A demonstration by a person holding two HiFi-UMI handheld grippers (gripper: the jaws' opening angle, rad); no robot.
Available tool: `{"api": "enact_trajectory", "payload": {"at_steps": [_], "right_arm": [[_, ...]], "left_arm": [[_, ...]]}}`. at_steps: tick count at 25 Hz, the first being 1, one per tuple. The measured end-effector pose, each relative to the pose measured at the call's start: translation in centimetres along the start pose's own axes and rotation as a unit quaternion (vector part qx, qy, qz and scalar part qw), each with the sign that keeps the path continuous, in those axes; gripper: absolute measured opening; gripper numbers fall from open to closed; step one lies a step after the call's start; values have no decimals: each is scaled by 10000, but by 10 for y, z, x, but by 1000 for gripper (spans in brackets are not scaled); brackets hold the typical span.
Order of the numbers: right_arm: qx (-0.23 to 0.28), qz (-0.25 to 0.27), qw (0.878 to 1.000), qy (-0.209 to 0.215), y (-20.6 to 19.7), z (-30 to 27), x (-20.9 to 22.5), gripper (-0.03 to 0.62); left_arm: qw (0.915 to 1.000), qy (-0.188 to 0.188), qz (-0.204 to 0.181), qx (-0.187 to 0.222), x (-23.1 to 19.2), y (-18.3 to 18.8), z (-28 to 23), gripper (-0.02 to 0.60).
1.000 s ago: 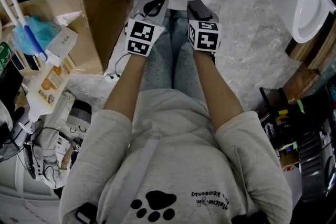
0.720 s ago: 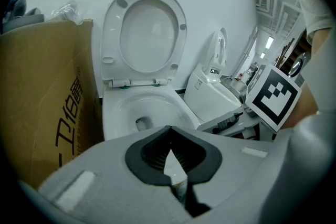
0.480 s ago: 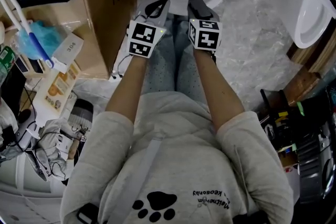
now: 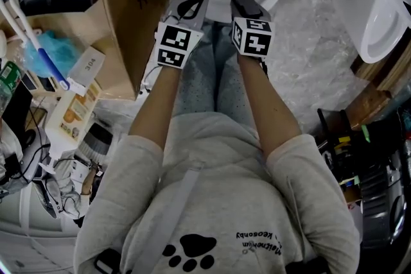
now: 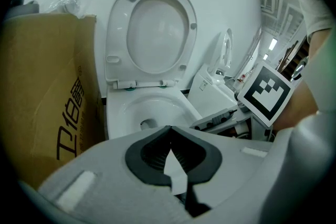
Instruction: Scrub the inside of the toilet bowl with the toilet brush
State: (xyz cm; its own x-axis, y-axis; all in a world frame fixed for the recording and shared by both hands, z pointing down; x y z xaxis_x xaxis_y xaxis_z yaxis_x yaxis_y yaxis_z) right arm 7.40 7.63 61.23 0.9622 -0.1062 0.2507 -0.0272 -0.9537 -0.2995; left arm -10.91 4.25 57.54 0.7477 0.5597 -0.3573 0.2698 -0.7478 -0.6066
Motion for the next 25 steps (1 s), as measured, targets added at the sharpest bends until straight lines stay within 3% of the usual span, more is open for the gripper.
{"api": "enact_trajectory", "payload": {"at_steps": [25], "right_arm": [[213,-251,9994,-74,61,-20,27,149]], "left_arm": [[10000,1,87,-23,-17,28,-25,-2]]}}
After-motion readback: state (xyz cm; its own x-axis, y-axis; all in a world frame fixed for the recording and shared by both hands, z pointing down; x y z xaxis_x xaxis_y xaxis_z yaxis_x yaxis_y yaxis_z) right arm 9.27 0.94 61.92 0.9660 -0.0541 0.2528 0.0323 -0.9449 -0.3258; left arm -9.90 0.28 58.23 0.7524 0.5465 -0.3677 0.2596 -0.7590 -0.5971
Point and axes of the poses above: the fingertips, and each gripper's own axes: z backward along the fingers, x to its right, y out of its top, the point moved 10 cm from there along z, backward along the fingers, and after that the axes turned 2 degrees about z, right-handed, at the moved point
